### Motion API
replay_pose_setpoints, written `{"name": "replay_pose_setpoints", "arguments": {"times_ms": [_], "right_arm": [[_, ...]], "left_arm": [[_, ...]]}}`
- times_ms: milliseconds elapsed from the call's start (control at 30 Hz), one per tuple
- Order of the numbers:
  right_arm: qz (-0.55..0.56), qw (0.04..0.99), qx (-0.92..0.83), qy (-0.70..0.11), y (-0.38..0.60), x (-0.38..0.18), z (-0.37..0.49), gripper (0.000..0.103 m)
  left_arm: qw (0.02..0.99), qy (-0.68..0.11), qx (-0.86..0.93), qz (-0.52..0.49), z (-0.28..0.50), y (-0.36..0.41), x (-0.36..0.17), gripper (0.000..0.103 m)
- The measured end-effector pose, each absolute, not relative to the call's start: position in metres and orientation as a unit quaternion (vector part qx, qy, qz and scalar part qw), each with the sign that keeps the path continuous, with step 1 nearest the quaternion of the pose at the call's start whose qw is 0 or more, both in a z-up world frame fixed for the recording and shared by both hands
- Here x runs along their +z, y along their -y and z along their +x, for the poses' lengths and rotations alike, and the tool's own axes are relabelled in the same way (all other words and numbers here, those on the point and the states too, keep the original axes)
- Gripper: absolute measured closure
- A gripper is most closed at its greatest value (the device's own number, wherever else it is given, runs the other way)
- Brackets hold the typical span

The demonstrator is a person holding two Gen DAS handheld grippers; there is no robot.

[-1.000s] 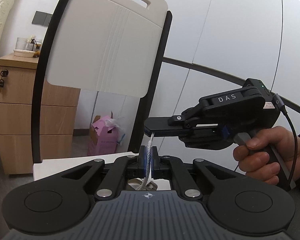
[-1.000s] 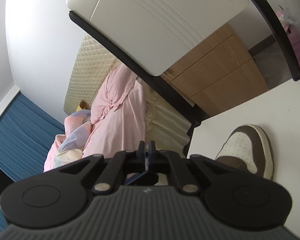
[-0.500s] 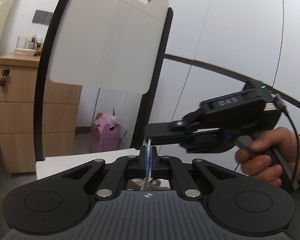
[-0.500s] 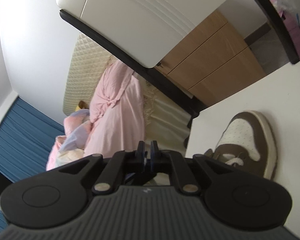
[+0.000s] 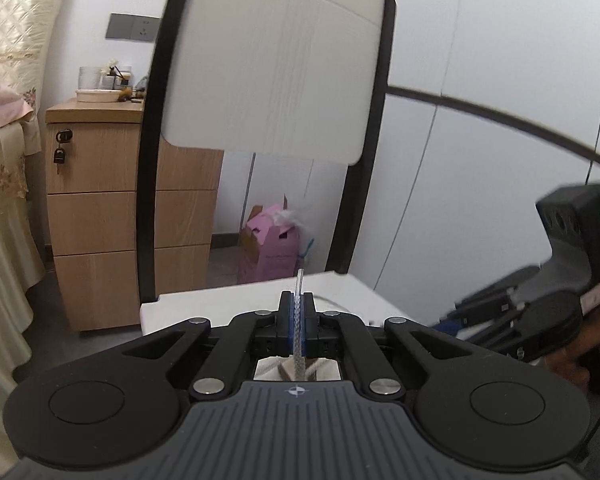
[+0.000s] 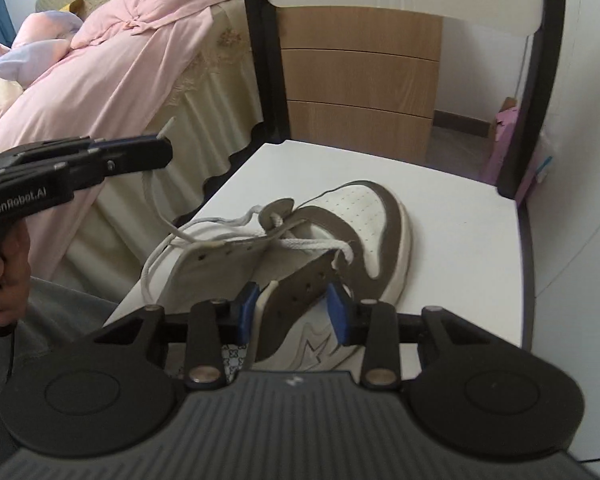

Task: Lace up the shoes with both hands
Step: 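Hold the sneaker tongue with right gripper while left gripper holds the lace at the eyelets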

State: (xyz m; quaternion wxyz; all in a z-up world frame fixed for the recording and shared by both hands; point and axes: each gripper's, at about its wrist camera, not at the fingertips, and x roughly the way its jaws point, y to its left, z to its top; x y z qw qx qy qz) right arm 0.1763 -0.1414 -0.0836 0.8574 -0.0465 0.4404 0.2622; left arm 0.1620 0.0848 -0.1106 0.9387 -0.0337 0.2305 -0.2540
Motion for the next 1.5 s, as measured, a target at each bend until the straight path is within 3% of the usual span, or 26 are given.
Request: {"name": "replay_pose_setpoints", "arguments": {"times_ms": [233, 500, 633, 1167, 1500], "right_arm": [[-0.023, 0.836, 0.354, -0.419, 0.145, -0.088, 0.184, 0.077], [0.309, 0.768, 0.302, -0.473, 0.205, -0.125, 0.200, 0.079], [0.385, 0.739, 0.282, -0.475, 0.217, -0.136, 0.199, 0.079], [0.412, 0.721, 0.279, -0.482, 0.223, -0.141, 0.200, 0.079], [0.407, 0.720, 0.285, -0.484, 0.223, -0.143, 0.201, 0.079]], "left_arm": [[0.926, -0.247, -0.282, 0.040, 0.154, -0.072, -0.118, 0.099], [0.906, -0.260, -0.292, 0.162, 0.143, -0.044, -0.137, 0.099], [0.899, -0.259, -0.292, 0.199, 0.142, -0.034, -0.141, 0.099], [0.865, -0.259, -0.309, 0.299, 0.141, -0.005, -0.153, 0.100], [0.871, -0.287, -0.305, 0.257, 0.151, -0.008, -0.151, 0.100]]}}
